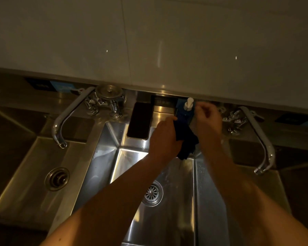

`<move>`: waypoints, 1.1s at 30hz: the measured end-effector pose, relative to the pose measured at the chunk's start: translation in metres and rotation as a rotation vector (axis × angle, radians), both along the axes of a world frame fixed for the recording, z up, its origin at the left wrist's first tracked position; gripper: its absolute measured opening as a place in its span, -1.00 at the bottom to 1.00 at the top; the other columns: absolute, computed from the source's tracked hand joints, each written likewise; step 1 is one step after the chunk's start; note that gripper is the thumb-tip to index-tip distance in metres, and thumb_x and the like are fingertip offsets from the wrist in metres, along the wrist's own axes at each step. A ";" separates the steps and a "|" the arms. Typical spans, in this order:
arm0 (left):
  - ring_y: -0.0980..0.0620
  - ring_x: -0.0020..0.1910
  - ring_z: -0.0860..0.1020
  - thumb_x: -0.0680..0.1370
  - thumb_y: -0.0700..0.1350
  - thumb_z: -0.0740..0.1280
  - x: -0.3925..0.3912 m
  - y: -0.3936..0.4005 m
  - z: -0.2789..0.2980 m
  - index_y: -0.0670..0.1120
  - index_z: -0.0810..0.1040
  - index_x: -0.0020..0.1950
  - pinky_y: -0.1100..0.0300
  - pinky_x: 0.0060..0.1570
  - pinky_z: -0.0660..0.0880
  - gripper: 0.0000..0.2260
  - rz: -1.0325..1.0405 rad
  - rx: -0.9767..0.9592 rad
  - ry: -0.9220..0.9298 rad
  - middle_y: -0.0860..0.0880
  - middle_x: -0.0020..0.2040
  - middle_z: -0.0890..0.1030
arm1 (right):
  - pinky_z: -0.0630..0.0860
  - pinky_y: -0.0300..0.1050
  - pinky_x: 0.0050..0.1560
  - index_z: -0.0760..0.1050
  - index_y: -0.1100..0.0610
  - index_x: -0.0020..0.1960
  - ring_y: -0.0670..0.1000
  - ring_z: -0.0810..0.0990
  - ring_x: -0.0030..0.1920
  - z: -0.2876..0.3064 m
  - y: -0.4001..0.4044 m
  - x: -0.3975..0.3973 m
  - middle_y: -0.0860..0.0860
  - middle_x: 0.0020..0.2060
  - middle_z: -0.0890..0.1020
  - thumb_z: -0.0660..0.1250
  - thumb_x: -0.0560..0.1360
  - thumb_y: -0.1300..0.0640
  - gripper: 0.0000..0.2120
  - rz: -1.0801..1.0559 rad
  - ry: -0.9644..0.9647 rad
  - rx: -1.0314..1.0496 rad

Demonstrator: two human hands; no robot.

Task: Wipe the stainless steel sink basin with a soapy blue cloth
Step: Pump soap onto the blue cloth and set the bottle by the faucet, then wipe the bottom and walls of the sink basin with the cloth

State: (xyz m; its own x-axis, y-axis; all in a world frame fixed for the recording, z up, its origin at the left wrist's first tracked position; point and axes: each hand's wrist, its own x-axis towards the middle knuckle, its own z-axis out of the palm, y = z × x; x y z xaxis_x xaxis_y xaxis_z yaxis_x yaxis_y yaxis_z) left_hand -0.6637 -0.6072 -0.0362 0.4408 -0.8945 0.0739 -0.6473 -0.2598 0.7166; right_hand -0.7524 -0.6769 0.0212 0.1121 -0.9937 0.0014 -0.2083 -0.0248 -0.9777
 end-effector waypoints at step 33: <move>-0.03 0.36 0.32 0.47 -0.14 0.32 0.063 0.196 -0.219 -0.12 0.22 0.45 0.12 0.28 0.30 -0.43 0.003 0.585 -0.158 -0.09 0.38 0.37 | 0.43 -0.07 0.11 0.43 0.12 0.26 0.06 0.51 0.08 -0.279 0.182 0.080 0.11 0.09 0.57 0.28 0.53 0.13 -0.70 0.682 0.445 0.625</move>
State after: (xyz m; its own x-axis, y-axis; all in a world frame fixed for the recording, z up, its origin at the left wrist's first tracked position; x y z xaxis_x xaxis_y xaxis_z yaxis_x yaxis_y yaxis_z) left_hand -0.6002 -0.4114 -0.2555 0.4670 -0.8054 -0.3651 -0.7330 -0.5835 0.3495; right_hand -0.6728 -0.4947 -0.2577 0.5167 -0.5271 -0.6747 -0.6878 0.2138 -0.6937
